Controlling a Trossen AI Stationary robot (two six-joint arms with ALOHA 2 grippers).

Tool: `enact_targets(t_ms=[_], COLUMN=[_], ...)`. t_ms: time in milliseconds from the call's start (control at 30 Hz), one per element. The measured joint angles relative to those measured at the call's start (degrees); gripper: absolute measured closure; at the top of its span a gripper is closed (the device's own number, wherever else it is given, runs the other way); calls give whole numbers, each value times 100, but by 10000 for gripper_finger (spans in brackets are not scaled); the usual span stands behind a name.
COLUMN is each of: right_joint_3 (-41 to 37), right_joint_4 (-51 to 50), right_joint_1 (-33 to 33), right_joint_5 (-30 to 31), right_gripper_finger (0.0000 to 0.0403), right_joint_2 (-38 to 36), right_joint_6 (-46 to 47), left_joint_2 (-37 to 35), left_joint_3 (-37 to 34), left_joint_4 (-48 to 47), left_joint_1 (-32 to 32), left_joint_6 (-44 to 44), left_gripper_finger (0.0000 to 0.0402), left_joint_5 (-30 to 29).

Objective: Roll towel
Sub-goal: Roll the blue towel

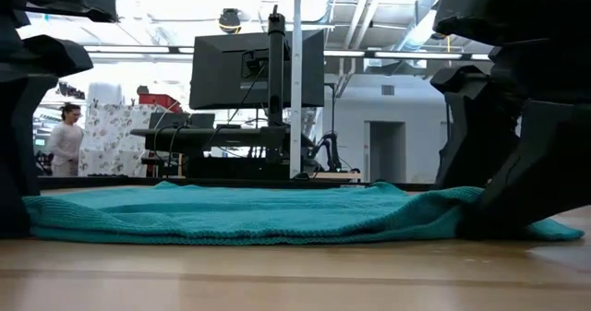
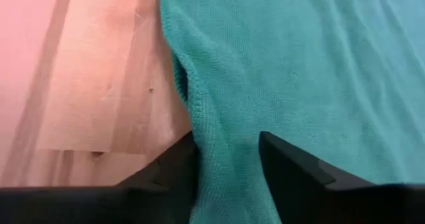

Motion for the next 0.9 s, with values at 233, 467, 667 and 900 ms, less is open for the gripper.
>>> enact_targets(t_ms=[233,467,667,900], right_joint_3=[-22,-24,-22,-11], right_joint_4=[-183,-132,417,567], right_joint_1=[23,218,651,765], right_joint_5=[-643,-1727,-2237,-2727], right_gripper_finger=[392,401,401,402], right_joint_2=[-290,-592,-598,-887], right_joint_6=[657,1462,2247,2511], left_joint_2=[-292,-443,-457,-598], left_joint_3=[-22,-13,-9,-2], left_joint_4=[73,1105,1829,2469], left_joint_1=[-125,-277,-384,-370], left_joint_6=[-811,-1063,-1588,-1512], left_gripper_finger=[401,401,401,401], left_joint_5=[326,919,1204,1767])
